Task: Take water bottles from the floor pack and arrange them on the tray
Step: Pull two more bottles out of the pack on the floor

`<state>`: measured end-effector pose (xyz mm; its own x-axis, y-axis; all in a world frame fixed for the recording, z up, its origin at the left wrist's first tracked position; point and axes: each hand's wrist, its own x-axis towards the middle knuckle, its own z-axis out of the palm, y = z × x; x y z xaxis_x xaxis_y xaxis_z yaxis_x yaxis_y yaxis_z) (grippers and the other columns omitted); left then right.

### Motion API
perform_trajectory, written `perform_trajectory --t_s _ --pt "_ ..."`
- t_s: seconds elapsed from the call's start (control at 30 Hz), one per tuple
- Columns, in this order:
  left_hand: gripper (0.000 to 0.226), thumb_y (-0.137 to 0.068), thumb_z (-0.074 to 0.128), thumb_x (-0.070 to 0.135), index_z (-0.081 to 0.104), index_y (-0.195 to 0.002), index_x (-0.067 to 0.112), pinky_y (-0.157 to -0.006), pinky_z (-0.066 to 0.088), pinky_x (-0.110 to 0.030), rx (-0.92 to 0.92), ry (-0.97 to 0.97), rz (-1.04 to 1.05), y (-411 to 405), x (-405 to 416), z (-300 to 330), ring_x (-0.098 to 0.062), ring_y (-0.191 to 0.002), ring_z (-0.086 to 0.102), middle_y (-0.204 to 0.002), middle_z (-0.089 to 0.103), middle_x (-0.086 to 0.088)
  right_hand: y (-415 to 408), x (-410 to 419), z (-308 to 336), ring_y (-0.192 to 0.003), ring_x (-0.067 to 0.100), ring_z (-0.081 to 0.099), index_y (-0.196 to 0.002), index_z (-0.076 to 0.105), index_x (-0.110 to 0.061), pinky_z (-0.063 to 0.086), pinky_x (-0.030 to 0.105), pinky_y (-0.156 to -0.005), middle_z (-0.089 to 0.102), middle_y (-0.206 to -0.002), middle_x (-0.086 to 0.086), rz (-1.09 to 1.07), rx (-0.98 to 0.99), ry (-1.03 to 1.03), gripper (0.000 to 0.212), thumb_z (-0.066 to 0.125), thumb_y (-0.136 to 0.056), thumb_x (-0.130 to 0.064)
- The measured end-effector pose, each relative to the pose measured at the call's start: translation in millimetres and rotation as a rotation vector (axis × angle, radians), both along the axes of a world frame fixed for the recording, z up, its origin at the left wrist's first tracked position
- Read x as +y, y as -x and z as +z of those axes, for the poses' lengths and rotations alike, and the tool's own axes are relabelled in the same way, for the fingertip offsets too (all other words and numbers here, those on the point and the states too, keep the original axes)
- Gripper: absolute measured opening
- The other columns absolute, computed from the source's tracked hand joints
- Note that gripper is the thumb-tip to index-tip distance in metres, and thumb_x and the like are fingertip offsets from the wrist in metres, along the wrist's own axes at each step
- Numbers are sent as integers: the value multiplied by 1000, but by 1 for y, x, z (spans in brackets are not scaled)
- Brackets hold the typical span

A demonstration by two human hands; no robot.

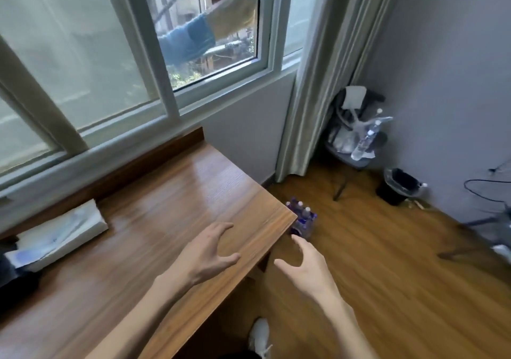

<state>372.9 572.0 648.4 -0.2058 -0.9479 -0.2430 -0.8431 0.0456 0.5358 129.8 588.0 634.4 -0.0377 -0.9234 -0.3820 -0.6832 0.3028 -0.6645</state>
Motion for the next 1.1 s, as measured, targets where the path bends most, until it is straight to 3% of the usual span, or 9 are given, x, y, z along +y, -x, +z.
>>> perform_trajectory --t_s 0.33,0.53,0.8,1.1 --pt "71 -83 70 39 42 -145 17 -111 36 -30 -19 -35 -94 124 -166 -6 -18 -136 43 -150 45 -4 106 -139 -17 -143 20 38 -151 38 -16 31 31 -114 40 -155 3 -51 62 -105 81 73 -83 -43" --pt "76 -82 68 44 39 -146 16 -111 41 -36 -60 -112 -107 188 -251 -29 -21 -137 43 -149 45 -6 158 -221 -33 -139 23 43 -149 39 -17 38 36 -110 45 -152 4 -32 46 -162 81 74 -81 -43" --pt "75 -82 71 39 41 -145 11 -111 35 -31 -94 -211 34 266 -342 -62 -23 -136 44 -147 47 -10 239 -337 -55 -137 24 45 -145 44 -10 36 29 -107 50 -148 7 106 40 -206 72 73 -84 -33" --pt "73 -83 71 37 43 -143 7 -113 35 -35 -75 -347 190 310 -403 -103 -26 -136 45 -146 48 -13 271 -432 -91 -135 27 47 -142 47 -8 37 31 -108 52 -146 10 230 65 -317 67 73 -84 -30"
